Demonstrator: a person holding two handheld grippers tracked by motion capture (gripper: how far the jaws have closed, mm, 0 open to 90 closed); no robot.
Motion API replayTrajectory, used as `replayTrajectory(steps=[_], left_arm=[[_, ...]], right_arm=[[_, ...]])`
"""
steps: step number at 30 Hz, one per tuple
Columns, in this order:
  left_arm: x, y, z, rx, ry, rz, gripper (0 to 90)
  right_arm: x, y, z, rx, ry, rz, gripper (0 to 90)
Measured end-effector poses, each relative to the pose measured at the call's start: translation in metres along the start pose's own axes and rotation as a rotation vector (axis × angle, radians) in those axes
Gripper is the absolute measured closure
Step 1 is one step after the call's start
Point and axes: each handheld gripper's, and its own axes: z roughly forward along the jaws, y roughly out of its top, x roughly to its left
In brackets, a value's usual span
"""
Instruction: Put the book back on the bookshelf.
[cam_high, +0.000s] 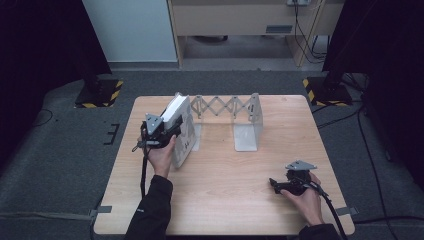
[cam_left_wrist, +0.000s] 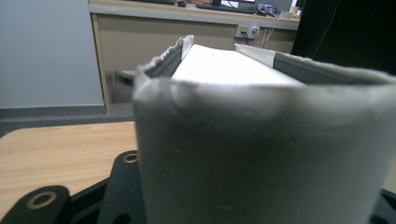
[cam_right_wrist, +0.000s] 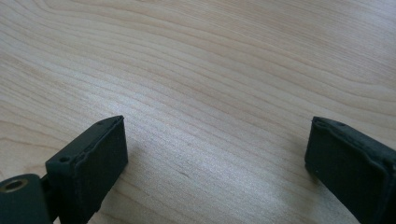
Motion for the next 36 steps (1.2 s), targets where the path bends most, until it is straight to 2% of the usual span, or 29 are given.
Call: replayTrajectory(steps=[5, 11, 17, 22, 25, 29, 36], left_arm=[[-0.006, -0.008, 0.005, -0.027, 0.003, -0.007, 50.4], [-0.002, -0.018, -0.001, -0.037, -0.015, -0.006, 49.9], [-0.008, -0.022, -0.003, -0.046, -0.022, 0.028, 49.5], [-0.016, -0.022, 0.002, -0.061, 0.015, 0.023, 49.8], [-0.025, -0.021, 0.012, -0.06, 0.033, 0.039, 49.9], [-0.033, -0.02, 0.021, -0.063, 0.068, 0.037, 49.8], [-0.032, -0.02, 0.024, -0.062, 0.06, 0.035, 48.8]], right_arm=[[0.0, 0.0, 0.0, 0.0, 0.0, -0.001, 6.1], [0.0, 0.0, 0.0, 0.0, 0.0, -0.001, 6.1], [0.0, 0.0, 0.0, 0.0, 0.0, -0.001, 6.1], [0.0, 0.0, 0.0, 0.0, 0.0, -0.001, 6.1], [0.0, 0.0, 0.0, 0.0, 0.0, -0.001, 6.1], [0.0, 0.0, 0.0, 0.0, 0.0, -0.001, 6.1], [0.0, 0.0, 0.0, 0.001, 0.001, -0.003, 6.1]])
